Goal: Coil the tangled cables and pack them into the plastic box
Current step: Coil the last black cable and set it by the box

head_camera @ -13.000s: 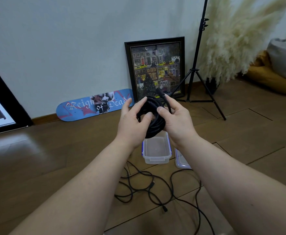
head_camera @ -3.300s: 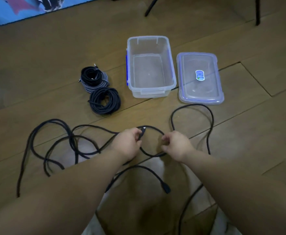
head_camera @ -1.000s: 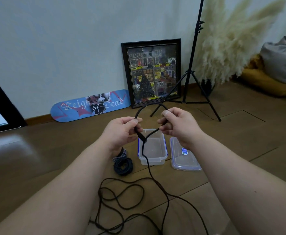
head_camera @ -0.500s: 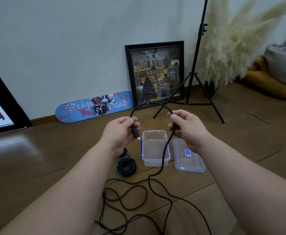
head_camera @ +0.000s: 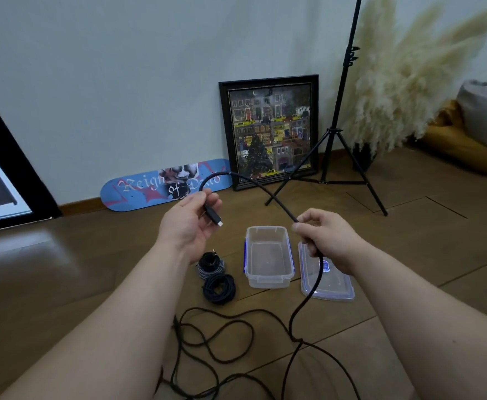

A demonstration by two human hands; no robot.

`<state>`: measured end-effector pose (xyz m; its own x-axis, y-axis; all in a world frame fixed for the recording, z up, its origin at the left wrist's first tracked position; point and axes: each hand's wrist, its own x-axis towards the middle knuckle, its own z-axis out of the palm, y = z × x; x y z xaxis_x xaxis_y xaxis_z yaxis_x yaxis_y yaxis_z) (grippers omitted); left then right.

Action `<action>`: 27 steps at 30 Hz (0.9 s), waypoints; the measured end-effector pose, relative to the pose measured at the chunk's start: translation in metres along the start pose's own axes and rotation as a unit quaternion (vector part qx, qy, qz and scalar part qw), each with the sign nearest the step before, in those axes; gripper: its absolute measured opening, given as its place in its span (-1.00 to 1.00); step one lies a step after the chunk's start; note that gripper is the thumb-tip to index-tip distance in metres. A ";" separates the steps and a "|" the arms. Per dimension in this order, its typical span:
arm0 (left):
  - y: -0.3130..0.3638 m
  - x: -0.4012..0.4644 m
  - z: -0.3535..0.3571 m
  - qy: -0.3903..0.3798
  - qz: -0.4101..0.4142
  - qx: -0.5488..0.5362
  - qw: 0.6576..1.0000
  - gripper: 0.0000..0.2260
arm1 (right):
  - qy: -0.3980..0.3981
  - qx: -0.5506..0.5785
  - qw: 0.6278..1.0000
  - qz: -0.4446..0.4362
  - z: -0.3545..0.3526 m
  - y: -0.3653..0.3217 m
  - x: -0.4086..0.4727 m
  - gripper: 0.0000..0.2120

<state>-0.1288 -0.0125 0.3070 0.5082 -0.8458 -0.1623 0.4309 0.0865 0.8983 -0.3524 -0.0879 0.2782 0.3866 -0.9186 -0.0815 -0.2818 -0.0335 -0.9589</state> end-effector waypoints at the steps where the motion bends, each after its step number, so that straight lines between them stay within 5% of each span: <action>1: 0.000 -0.001 0.001 -0.011 -0.003 0.012 1.000 -0.87 | 0.004 -0.020 1.000 -0.014 0.001 -0.002 0.000 -0.96; 8: -0.004 -0.005 0.008 -0.044 0.003 0.062 0.997 -0.92 | -0.082 -0.313 0.944 -0.058 0.011 -0.019 -0.008 -0.78; 16: -0.004 0.000 0.006 -0.046 -0.016 0.005 0.999 -0.85 | -0.029 -0.196 0.980 -0.025 0.018 -0.025 -0.005 -0.69; 20: 0.000 0.011 -0.001 0.015 -0.031 -0.084 0.996 -0.89 | 0.022 -0.122 0.992 0.012 0.008 -0.020 -0.006 -0.90; 23: -0.001 0.018 -0.008 0.062 -0.033 -0.112 0.991 -0.91 | 0.020 -0.195 0.980 0.042 0.003 -0.021 -0.007 -0.77; 27: -0.002 0.020 -0.012 0.087 -0.034 -0.120 0.988 -0.88 | 0.037 -0.077 0.995 0.044 0.004 -0.018 -0.005 -0.87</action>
<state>-0.1105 -0.0232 0.2972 0.5827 -0.7530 -0.3058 0.6227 0.1718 0.7633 -0.3460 -0.0812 0.2953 0.2896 -0.9471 -0.1381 -0.4450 -0.0054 -0.8955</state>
